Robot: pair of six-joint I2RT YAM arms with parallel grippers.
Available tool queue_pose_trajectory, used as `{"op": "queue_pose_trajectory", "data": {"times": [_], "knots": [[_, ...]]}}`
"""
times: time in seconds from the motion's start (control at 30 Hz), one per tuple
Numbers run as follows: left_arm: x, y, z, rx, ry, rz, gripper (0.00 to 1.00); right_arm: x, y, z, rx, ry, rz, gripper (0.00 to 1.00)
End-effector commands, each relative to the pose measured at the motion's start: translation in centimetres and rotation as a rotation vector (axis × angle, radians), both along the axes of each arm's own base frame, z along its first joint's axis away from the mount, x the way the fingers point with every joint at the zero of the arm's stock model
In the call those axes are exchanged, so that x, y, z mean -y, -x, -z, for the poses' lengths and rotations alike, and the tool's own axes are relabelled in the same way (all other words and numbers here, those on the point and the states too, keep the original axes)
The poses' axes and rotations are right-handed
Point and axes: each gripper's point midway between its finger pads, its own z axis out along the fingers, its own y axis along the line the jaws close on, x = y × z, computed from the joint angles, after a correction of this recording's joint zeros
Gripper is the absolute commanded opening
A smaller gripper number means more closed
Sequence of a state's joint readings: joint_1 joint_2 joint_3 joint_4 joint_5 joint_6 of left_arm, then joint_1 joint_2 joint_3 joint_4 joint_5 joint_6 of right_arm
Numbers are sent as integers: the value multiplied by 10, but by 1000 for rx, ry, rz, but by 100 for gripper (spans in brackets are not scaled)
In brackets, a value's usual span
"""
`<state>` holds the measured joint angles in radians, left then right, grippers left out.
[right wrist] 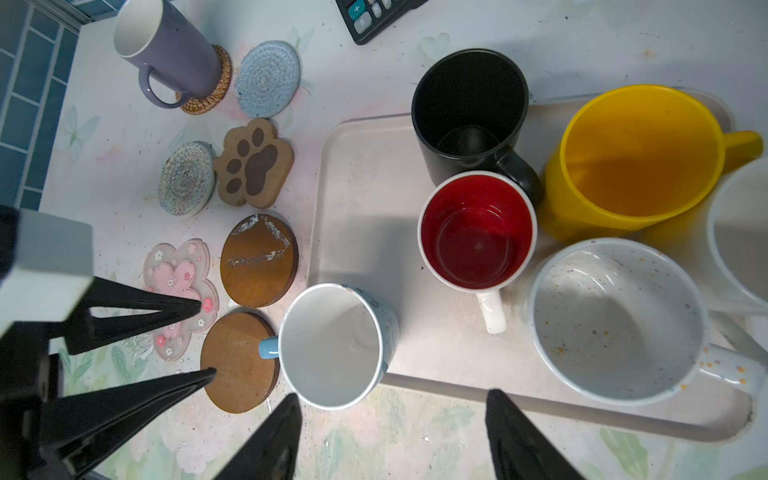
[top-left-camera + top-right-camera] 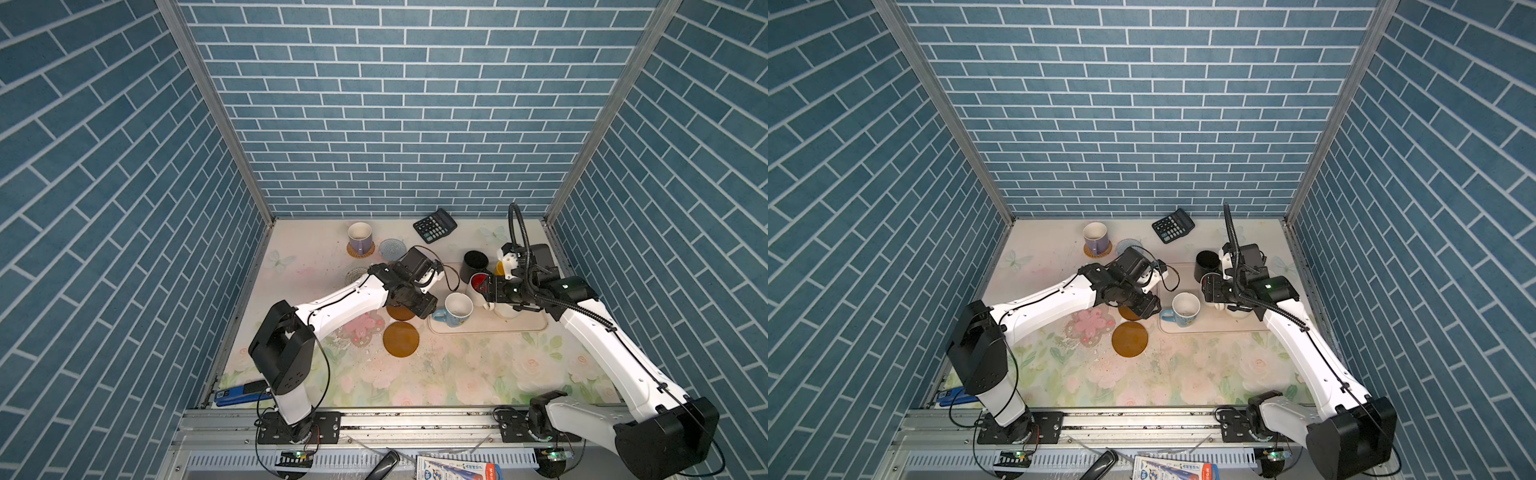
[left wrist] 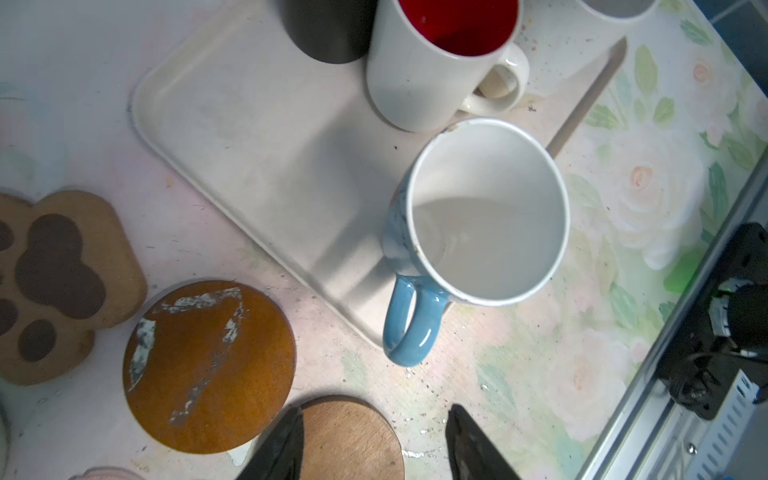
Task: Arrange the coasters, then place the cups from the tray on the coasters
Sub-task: 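Close the left gripper on the blue floral mug and lift it off the tray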
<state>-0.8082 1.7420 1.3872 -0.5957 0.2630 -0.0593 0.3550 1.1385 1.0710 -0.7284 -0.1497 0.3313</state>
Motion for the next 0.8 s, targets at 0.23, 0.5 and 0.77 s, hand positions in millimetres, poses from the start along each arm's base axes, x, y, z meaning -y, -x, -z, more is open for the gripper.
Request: {"op": "queue_pose_trajectory", "data": {"times": [0.23,0.5,0.77], "knots": [[23,1,24,-51,-26,180,59,5,11,-22,120,-11,-33,72],[35,-2,39,-88,-30,223,58,10,7,-22,138,13,-11,72],[41,-2,59,-94,-48,228,52,13,2,-26,157,18,12,72]]}}
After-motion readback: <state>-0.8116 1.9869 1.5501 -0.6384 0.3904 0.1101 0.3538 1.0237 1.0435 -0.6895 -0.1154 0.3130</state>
